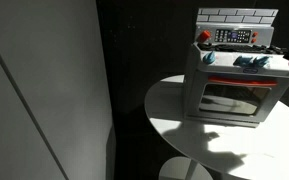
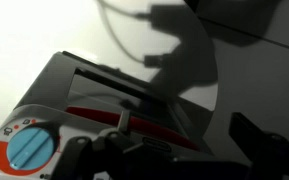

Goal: Push the top orange button on the right side of the stoves button display

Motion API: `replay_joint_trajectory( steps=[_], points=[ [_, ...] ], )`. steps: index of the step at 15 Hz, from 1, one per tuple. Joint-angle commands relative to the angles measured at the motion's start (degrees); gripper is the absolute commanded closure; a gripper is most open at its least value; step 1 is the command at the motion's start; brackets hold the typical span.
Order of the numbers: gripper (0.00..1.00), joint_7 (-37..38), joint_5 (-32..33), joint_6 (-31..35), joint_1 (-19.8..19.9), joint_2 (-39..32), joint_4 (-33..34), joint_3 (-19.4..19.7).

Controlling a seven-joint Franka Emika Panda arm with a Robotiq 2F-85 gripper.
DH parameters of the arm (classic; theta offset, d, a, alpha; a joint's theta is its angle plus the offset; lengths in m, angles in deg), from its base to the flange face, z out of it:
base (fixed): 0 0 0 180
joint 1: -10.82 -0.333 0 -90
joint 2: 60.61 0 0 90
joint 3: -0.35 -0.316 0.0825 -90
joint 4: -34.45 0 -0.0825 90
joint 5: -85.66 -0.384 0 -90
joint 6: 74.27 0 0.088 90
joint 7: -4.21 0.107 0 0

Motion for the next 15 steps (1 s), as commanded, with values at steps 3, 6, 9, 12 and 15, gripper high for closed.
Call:
replay_joint_trajectory(
  steps=[3, 6, 9, 12, 15],
  points=[
    [0.00, -0.23, -0.36, -0.23, 1.01, 0.00, 0.25, -0.95],
    [0.00, 0.68, 0.69, 0.12, 1.55, -0.26, 0.58, -1.47],
    [0.00, 1.91, 1.54, 0.34, 2.35, -0.60, 1.76, -2.08],
    [0.00, 3.18, 2.99, 1.27, 3.41, -1.09, 3.44, -2.57],
    [0.00, 6.24, 6.96, 3.17, 5.20, -2.22, 5.76, -3.22]
  ],
)
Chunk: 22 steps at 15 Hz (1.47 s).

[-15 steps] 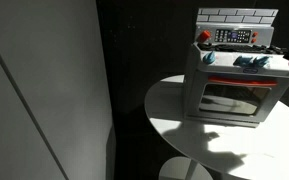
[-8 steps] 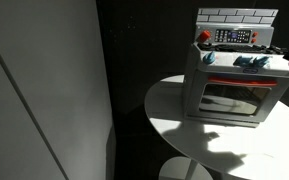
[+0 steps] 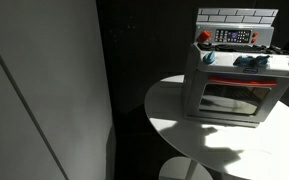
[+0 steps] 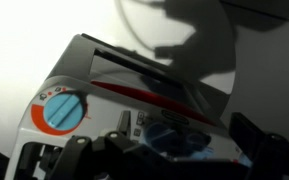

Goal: Push the top orange button on the right side of the stoves button display

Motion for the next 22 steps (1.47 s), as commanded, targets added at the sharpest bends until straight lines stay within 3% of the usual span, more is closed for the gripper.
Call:
replay_joint_trajectory(
  steps=[1, 15, 22],
  points=[
    [0.00, 4.80, 5.05, 1.69, 2.73, -2.44, 4.32, -1.36],
    [0.00, 24.66, 25.01, 12.58, 8.56, -11.93, 13.32, -2.52],
    [0.00, 23.05, 23.81, 12.64, 7.80, -11.13, 11.75, -2.02]
  ],
)
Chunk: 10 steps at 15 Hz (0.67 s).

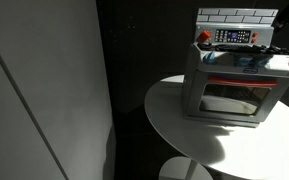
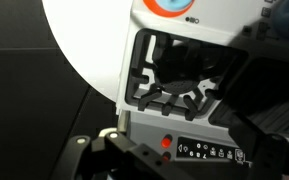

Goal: Push the top orange button on the right side of the stoves button display

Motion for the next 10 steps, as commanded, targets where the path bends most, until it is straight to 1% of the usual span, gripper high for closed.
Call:
replay_joint_trajectory(
  steps=[1, 3, 10],
  points=[
    [0.00, -0.29, -0.23, -0.15, 0.17, 0.00, 0.13, -0.10],
    [0.00, 1.38, 1.52, 0.95, 0.73, -0.89, 0.92, -0.16],
    [0.00, 3.71, 2.67, 5.36, 1.77, -4.33, 3.88, 0.28]
  ],
)
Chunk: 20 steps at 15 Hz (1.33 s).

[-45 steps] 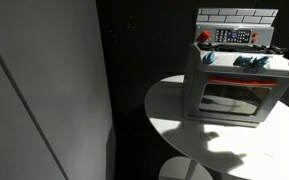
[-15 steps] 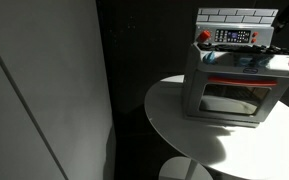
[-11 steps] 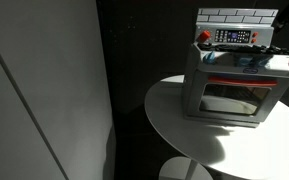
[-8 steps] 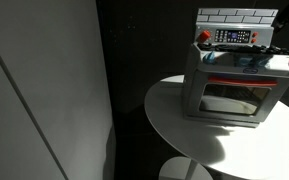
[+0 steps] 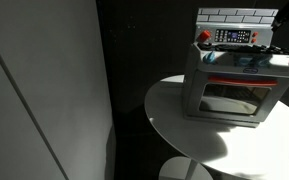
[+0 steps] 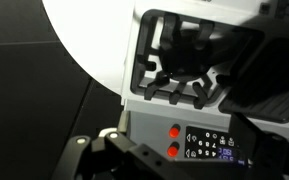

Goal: Push the top orange button on the right side of the stoves button display

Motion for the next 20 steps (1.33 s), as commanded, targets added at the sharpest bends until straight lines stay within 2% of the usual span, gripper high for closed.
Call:
replay_joint_trajectory(
  steps=[1, 8, 20],
  points=[
    [0.00, 3.81, 2.90, 2.32, 0.85, -3.35, 3.58, 0.14],
    [0.00, 8.81, 4.46, 4.68, 0.28, -9.30, 8.69, 1.62],
    [0.00, 16.58, 5.31, 4.03, -2.85, -16.48, 16.00, 6.22]
  ],
)
